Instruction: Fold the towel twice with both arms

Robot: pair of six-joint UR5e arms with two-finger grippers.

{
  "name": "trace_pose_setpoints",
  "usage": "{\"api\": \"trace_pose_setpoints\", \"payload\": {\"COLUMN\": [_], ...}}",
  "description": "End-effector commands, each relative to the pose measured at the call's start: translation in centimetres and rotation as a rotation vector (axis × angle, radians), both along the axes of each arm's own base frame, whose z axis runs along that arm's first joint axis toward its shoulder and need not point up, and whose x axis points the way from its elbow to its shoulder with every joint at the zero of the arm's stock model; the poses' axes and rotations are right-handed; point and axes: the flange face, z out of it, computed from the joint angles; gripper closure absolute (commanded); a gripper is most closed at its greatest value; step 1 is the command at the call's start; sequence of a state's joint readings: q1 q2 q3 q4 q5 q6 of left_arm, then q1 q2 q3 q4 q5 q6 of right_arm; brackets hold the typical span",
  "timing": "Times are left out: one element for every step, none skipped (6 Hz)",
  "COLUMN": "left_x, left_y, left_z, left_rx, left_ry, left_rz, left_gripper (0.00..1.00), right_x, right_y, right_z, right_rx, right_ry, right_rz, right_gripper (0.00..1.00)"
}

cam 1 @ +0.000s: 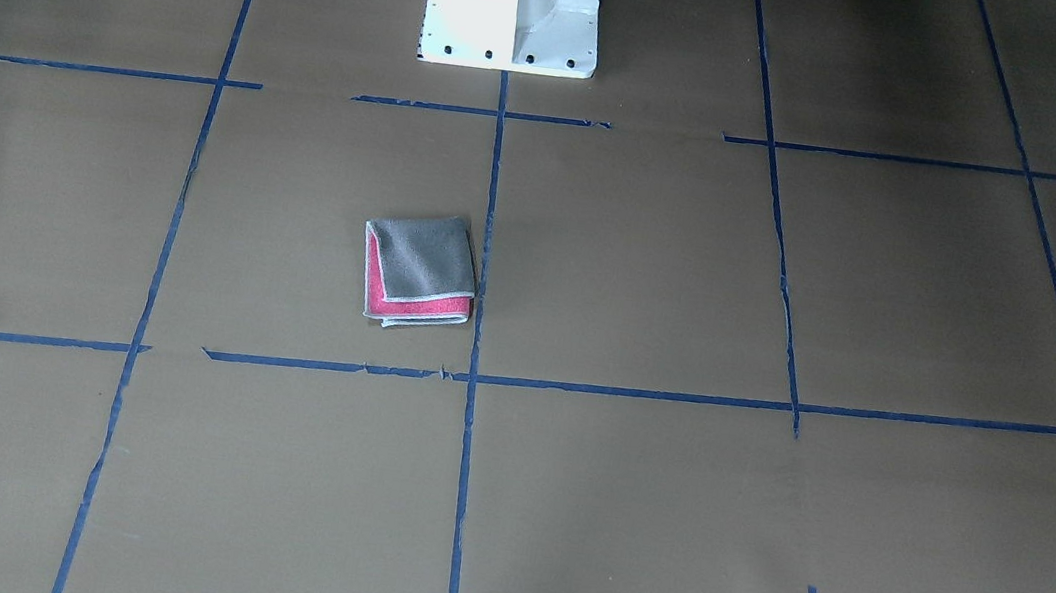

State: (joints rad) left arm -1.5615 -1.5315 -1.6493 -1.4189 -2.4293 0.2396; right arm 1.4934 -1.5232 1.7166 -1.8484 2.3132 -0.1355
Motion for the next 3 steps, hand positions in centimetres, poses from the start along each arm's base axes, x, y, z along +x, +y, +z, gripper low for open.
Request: {"api": "trace_pose_setpoints", "payload": {"left_x": [0.2, -0.8, -1.9], "left_y": [0.4, 0.2, 0.2], "left_z": [-1.2, -1.5, -1.6], "left_rx": [-0.007, -0.044, -0.035], "left_ry": [0.067, 0.067, 0.047], "left_rz": [-0.014, -0.037, -0.055], "left_gripper": [0.0, 0.0, 0.0], "right_x": [-0.1, -0.1, -0.2], "right_y": [1.0, 1.0, 1.0], "right_z": [0.6, 0.6, 0.5], "right_rx": [-0.06, -0.061, -0.059], "right_ry": [-0.019, -0.022, -0.033], "right_rz": [0.048, 0.049, 0.049], "right_gripper": [0.0, 0.0, 0.0]}}
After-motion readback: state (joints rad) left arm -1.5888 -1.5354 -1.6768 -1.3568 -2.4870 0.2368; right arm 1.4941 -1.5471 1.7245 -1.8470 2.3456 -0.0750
